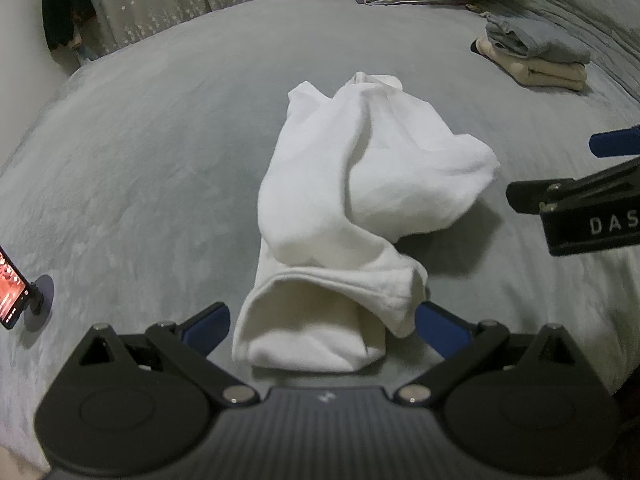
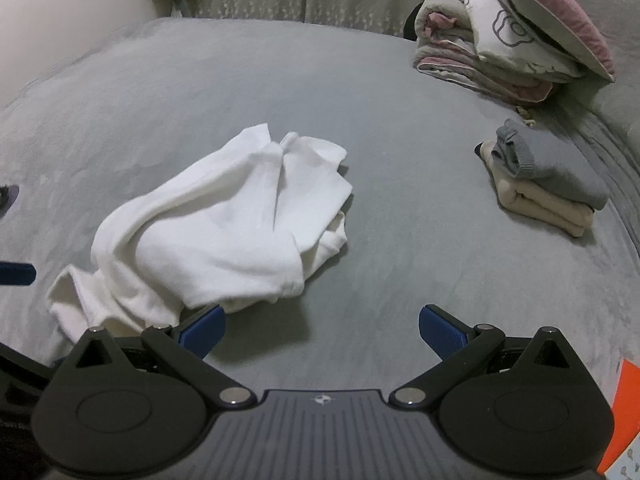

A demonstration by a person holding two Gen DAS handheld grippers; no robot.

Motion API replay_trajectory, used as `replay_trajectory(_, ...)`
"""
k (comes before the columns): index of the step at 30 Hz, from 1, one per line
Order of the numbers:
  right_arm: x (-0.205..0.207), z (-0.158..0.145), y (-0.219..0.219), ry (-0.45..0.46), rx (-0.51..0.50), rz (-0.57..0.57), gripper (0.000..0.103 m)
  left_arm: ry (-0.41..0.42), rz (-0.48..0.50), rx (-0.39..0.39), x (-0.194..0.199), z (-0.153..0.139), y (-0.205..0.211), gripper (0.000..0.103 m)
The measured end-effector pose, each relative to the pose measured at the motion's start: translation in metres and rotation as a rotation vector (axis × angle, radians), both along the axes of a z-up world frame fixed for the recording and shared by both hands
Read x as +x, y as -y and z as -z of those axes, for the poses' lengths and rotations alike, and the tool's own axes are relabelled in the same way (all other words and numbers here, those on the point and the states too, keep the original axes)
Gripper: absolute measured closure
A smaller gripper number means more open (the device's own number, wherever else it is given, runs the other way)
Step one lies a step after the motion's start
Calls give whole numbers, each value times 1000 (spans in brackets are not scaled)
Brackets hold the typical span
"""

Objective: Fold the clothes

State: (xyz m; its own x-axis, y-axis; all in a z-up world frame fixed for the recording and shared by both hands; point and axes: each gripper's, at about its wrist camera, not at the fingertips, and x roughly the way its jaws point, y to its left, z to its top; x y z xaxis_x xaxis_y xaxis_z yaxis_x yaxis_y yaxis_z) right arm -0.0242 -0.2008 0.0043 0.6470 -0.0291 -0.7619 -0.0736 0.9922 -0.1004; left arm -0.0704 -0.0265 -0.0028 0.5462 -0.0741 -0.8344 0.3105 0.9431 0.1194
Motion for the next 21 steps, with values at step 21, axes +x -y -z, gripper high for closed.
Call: replay_trajectory(21,56,30,2,-119,171,94,0,12,-19,-1,41,24,-2,0)
